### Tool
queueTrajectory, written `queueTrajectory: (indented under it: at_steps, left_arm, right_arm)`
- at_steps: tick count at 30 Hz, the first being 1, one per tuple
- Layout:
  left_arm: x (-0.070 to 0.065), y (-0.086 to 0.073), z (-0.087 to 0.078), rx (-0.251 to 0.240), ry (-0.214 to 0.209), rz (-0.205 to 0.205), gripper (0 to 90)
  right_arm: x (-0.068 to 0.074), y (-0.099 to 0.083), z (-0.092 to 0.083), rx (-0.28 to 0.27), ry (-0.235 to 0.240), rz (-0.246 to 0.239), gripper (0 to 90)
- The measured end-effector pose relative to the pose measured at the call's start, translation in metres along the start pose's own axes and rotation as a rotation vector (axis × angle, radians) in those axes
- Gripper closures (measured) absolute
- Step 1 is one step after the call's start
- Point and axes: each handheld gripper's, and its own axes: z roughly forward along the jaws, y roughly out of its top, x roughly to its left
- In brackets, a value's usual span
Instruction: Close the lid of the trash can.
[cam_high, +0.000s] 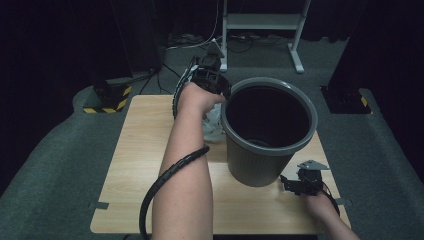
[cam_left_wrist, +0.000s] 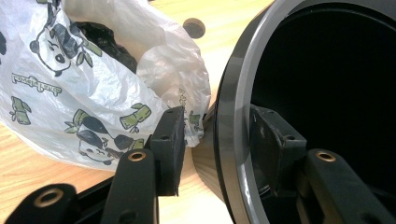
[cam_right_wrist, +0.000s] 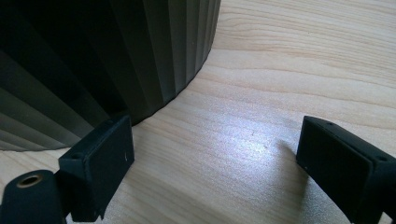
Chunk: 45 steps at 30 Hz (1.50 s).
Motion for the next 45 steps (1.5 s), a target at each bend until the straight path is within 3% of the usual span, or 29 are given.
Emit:
queueTrajectory:
  at_steps: [3, 8, 13, 21, 35, 37, 45]
  left_arm:
    - [0.004, -0.001, -0.006, -0.044, -0.004, -0.002, 48.1]
    - [0.025, -0.01, -0.017, -0.063, 0.03, -0.056, 43.0]
    - [0.045, -0.022, -0.022, -0.063, 0.061, -0.069, 40.6]
    - [0.078, -0.05, -0.02, -0.038, 0.113, -0.067, 36.6]
    - [0.137, -0.1, -0.013, -0.005, 0.164, -0.159, 34.4]
    - [0.145, -0.107, -0.012, -0.002, 0.183, -0.16, 33.7]
    - [0.162, -0.127, -0.009, 0.007, 0.195, -0.18, 31.5]
  right_arm:
    - [0.0, 0.0, 0.0, 0.0, 0.0, 0.0, 10.9]
    - [0.0, 0.0, 0.0, 0.0, 0.001, -0.001, 10.9]
    - [0.0, 0.0, 0.0, -0.001, 0.001, -0.001, 10.9]
    - [0.0, 0.0, 0.0, 0.001, 0.0, 0.002, 10.8]
    - [0.0, 0.0, 0.0, -0.001, 0.0, -0.001, 10.7]
    - [0.0, 0.0, 0.0, -0.001, 0.0, -0.001, 10.8]
    - [0.0, 0.0, 0.0, -0.001, 0.0, -0.001, 10.8]
